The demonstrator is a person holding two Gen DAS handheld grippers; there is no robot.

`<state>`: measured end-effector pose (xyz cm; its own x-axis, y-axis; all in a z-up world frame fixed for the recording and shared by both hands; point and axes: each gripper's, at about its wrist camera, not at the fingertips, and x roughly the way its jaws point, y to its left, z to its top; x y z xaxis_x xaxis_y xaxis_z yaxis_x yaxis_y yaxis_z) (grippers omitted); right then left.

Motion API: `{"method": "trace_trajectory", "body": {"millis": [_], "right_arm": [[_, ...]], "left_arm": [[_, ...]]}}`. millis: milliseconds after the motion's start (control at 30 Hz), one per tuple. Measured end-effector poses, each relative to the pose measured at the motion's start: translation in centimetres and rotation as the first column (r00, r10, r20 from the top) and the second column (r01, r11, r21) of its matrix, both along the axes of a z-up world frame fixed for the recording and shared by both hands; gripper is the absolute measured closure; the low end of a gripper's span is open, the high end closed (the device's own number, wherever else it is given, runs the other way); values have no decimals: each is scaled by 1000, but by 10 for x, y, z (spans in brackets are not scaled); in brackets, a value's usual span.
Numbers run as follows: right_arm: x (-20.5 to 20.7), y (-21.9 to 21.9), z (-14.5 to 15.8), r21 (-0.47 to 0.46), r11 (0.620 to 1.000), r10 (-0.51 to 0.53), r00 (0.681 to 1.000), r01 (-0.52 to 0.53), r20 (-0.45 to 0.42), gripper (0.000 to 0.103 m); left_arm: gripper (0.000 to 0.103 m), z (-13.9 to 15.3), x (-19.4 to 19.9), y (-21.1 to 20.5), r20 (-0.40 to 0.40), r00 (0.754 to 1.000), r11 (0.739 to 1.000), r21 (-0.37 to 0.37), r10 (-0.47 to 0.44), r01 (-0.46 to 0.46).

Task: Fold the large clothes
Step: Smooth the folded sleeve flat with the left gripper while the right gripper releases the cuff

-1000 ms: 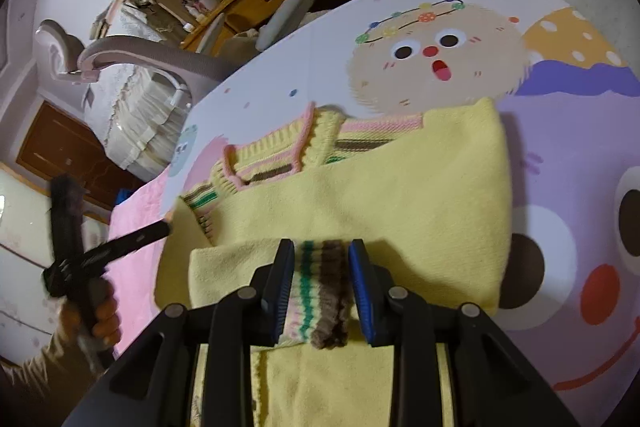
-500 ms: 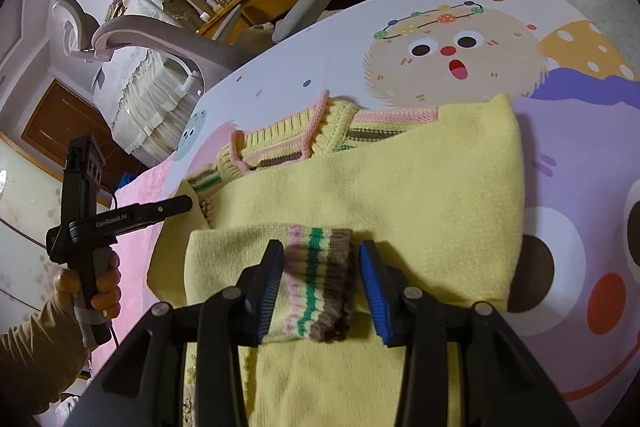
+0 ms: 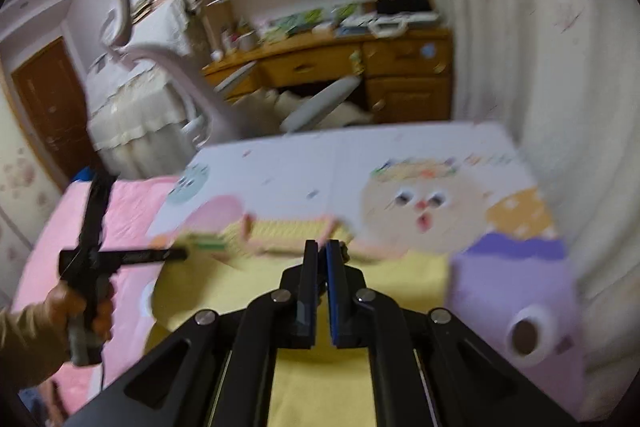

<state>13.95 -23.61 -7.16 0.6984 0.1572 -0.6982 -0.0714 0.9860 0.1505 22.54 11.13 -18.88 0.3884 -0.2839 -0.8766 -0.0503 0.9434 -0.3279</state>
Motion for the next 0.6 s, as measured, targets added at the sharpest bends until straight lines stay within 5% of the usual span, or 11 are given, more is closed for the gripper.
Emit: {"method": "trace_trajectory", "body": {"millis": [300, 400, 533, 600], "right_arm": [[27, -7, -81, -94, 995, -53, 968, 30, -244, 100], [18, -21, -77, -1, 996, -88, 971, 90, -222, 97], [1, -44, -65, 143, 980, -111, 976, 139, -189, 71], [-3, -46, -64, 173, 976, -99, 975, 134, -200, 70]], "left_arm": [[86, -6, 4, -1, -17, 999, 1000, 10, 28, -28], [82, -6, 6, 3, -31, 999, 999, -10, 45, -45], [78, 1, 6, 21, -25, 992, 990, -65, 122, -123], [78, 3, 6, 23, -27, 992, 990, -63, 127, -129]]}}
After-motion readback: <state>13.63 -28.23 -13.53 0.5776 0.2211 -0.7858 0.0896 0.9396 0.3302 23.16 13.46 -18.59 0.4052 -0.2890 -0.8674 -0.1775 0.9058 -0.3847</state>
